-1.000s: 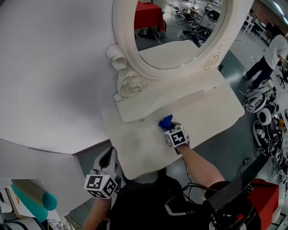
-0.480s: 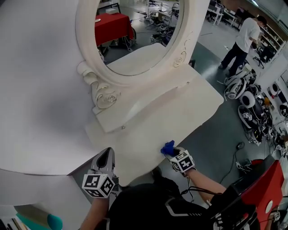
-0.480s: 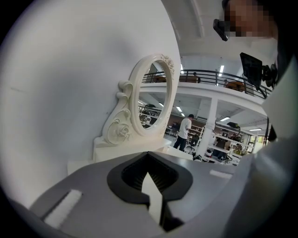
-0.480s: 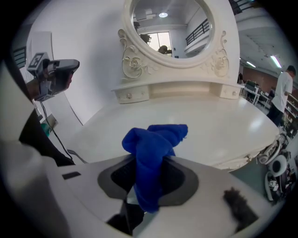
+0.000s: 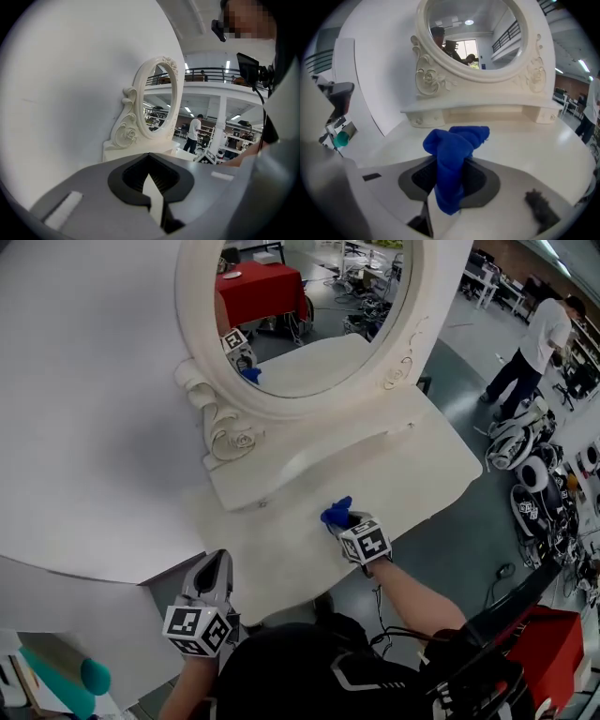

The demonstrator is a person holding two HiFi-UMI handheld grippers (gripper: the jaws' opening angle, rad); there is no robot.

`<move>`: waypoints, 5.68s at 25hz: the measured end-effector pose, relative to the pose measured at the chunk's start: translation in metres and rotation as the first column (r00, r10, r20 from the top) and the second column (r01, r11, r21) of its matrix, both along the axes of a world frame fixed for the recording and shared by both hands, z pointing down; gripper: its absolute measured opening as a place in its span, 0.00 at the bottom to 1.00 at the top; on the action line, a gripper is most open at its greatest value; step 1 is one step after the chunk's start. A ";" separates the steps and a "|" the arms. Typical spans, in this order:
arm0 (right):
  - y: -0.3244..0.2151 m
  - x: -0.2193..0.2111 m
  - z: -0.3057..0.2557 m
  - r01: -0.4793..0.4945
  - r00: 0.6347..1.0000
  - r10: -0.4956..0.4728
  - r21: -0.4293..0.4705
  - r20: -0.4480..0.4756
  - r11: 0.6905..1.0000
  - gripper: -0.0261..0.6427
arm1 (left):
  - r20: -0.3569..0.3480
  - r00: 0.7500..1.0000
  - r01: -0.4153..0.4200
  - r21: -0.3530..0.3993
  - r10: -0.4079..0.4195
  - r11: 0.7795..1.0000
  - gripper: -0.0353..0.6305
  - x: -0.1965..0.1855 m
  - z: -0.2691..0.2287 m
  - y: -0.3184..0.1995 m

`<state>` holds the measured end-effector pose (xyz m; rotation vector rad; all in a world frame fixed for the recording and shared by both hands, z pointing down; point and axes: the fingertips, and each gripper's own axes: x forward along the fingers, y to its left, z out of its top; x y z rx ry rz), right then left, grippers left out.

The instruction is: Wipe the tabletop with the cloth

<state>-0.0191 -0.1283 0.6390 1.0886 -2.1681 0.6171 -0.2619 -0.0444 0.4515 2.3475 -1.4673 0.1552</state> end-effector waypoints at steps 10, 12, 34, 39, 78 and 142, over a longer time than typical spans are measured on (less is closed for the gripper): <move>-0.107 -0.050 0.030 0.104 0.992 -0.106 -0.022 -0.076 0.994 0.23 | 0.028 0.976 0.216 -0.014 -0.216 0.976 0.06 -0.002 0.003 0.027; -0.106 -0.052 0.032 0.108 0.990 -0.109 -0.017 -0.087 0.994 0.23 | 0.032 0.968 0.249 -0.022 -0.249 0.968 0.06 -0.001 0.004 0.032; 0.057 0.023 0.030 0.164 0.981 -0.172 -0.094 -0.090 0.982 0.23 | 0.001 0.997 0.076 -0.011 -0.076 0.997 0.06 0.064 0.003 0.002; 0.100 0.045 0.031 0.123 0.990 -0.136 -0.212 -0.047 0.970 0.23 | -0.039 0.999 0.021 0.011 -0.021 1.000 0.06 0.075 -0.006 -0.015; -0.002 0.058 0.029 0.385 0.915 -0.395 -0.115 -0.082 0.916 0.23 | -0.068 0.965 0.253 0.013 -0.252 0.967 0.06 0.129 -0.001 -0.062; -0.002 0.170 0.017 0.300 0.953 -0.303 -0.201 0.015 0.933 0.23 | -0.053 0.988 0.146 0.005 -0.145 0.989 0.06 0.206 -0.006 -0.068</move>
